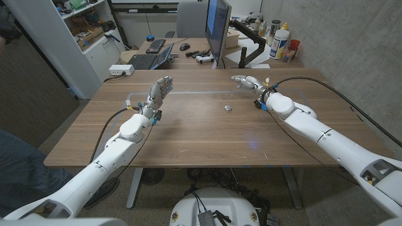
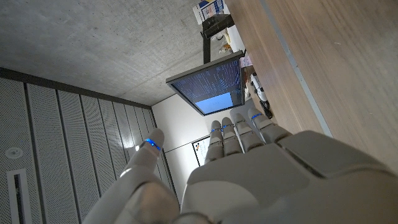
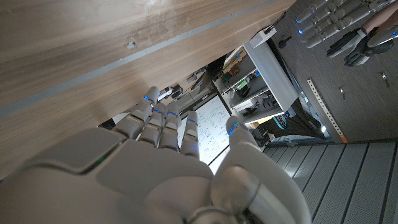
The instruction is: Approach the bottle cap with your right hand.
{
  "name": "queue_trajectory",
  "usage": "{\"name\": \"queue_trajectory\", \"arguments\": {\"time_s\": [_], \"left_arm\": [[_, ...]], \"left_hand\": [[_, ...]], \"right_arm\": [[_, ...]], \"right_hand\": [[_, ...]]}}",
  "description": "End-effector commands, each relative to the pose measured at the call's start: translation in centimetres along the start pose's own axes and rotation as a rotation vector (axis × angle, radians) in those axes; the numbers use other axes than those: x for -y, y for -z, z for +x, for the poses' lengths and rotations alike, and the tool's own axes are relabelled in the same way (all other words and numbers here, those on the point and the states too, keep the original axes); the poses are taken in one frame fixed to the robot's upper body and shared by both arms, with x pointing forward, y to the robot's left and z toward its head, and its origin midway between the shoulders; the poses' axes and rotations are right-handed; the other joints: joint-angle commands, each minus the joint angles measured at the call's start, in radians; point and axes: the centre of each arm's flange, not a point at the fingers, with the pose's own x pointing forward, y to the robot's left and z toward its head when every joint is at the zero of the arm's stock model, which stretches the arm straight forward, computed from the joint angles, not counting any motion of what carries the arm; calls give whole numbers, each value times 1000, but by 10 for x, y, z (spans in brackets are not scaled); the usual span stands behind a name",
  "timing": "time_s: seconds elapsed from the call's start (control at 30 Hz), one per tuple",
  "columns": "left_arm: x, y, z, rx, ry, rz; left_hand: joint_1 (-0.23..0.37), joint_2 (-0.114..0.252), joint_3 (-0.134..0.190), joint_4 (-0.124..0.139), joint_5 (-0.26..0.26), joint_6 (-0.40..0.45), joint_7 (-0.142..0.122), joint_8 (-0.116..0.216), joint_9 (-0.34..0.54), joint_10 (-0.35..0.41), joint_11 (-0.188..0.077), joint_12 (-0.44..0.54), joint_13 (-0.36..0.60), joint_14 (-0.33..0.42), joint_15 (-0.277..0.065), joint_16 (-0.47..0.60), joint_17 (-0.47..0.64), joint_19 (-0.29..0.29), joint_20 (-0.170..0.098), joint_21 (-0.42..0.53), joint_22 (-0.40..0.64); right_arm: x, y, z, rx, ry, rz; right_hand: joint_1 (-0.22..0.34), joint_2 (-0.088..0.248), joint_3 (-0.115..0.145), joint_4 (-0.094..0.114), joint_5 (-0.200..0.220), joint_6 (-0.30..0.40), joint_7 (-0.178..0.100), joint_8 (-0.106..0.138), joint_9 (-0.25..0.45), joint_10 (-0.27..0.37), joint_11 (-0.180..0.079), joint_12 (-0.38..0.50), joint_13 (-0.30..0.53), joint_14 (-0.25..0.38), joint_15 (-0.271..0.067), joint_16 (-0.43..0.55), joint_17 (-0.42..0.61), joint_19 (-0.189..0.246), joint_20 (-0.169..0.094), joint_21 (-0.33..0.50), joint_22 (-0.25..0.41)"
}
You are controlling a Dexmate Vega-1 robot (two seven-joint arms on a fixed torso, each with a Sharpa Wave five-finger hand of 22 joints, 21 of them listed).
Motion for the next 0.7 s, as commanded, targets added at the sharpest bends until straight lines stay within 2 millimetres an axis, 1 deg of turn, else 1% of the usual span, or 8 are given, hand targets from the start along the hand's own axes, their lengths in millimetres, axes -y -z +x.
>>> {"name": "queue_trajectory", "arguments": {"time_s": [0.03,0.27,0.4,0.7], "left_arm": [[-2,-3,0,4,-3,3],[-4,-4,1,7,-6,5],[-4,-4,1,5,-6,4],[-5,-4,2,2,-9,-4]], "left_hand": [[0,8,4,-7,6,9,3,0,4,10,3,3,3,3,8,-1,2,-2,-40,-1,2],[0,9,3,-8,6,10,3,0,4,11,4,3,3,3,10,-1,2,-2,-40,-2,2],[0,10,3,-8,6,11,2,0,4,12,3,3,3,4,11,-1,2,-3,-39,-3,2],[0,12,2,-9,6,13,3,-1,5,14,1,3,3,4,12,-1,2,-4,-38,-4,2]], "right_arm": [[-5,-12,7,-18,-16,-96],[-8,-14,8,-22,-13,-126],[-10,-17,7,-24,-6,-151],[-16,-23,6,-50,-8,-215]], "right_hand": [[3,-12,4,-8,5,-1,-5,-3,2,4,-7,2,4,7,3,-4,2,4,10,-8,2],[4,-18,2,-10,9,-3,-7,-5,2,3,-15,1,4,6,4,-6,2,4,15,-13,2],[4,-22,1,-12,11,-3,-7,-5,1,5,-12,1,4,4,3,-8,2,3,23,-17,2],[6,-25,0,-13,17,-2,-10,-6,1,3,-15,0,4,3,2,-10,3,-1,38,-25,2]]}}
